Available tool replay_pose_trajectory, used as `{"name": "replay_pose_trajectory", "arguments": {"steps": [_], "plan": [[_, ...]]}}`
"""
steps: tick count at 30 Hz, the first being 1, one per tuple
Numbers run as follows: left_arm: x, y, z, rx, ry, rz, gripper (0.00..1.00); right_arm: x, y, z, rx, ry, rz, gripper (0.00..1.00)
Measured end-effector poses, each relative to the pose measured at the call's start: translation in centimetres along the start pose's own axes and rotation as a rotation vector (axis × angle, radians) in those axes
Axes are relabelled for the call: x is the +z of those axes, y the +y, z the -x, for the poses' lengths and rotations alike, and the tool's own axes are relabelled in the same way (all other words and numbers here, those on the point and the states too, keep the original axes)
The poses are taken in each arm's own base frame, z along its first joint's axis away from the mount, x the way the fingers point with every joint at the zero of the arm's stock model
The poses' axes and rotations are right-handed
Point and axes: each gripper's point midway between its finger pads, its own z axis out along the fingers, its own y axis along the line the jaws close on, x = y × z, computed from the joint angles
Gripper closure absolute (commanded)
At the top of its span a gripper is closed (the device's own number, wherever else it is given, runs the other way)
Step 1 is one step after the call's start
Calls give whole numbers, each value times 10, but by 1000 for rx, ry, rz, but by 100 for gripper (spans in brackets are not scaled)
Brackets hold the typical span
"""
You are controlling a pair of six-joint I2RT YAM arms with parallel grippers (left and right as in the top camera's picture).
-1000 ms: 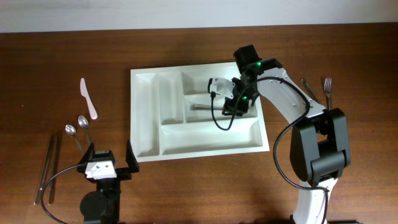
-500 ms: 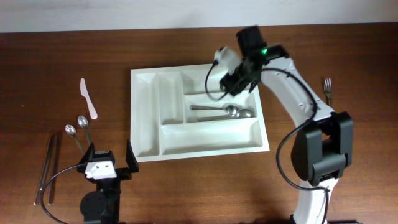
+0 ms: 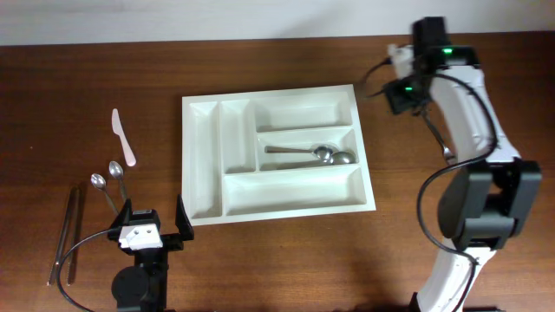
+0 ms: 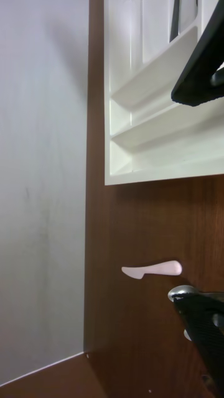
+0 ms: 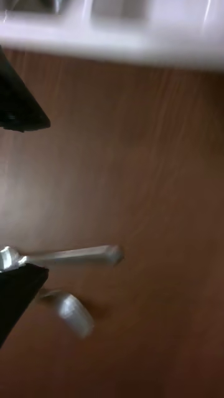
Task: Pack container
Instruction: 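Carry the spoon into the middle compartment beside the first spoon, then lower the right gripper onto the third spoon and grasp it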
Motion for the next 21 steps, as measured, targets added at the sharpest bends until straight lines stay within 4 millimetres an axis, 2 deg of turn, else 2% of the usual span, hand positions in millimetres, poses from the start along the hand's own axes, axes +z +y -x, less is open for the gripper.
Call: {"name": "replay_pose_trajectory", "arguments": {"steps": [3, 6, 15, 18, 21], "plan": [[0, 0, 0, 0, 0, 0, 1, 2, -26, -16, 65, 34, -17, 31], [0, 0, 0, 0, 0, 0, 1, 8, -40, -30, 112, 57, -19, 31], [0, 0, 0, 0, 0, 0, 1, 37, -47, -82, 215, 178, 18, 34], [0, 0, 0, 0, 0, 0, 1, 40, -54, -89, 237, 186, 18, 34], [0, 0, 0, 0, 0, 0, 1, 41, -62, -88, 255, 167, 9, 37]]}}
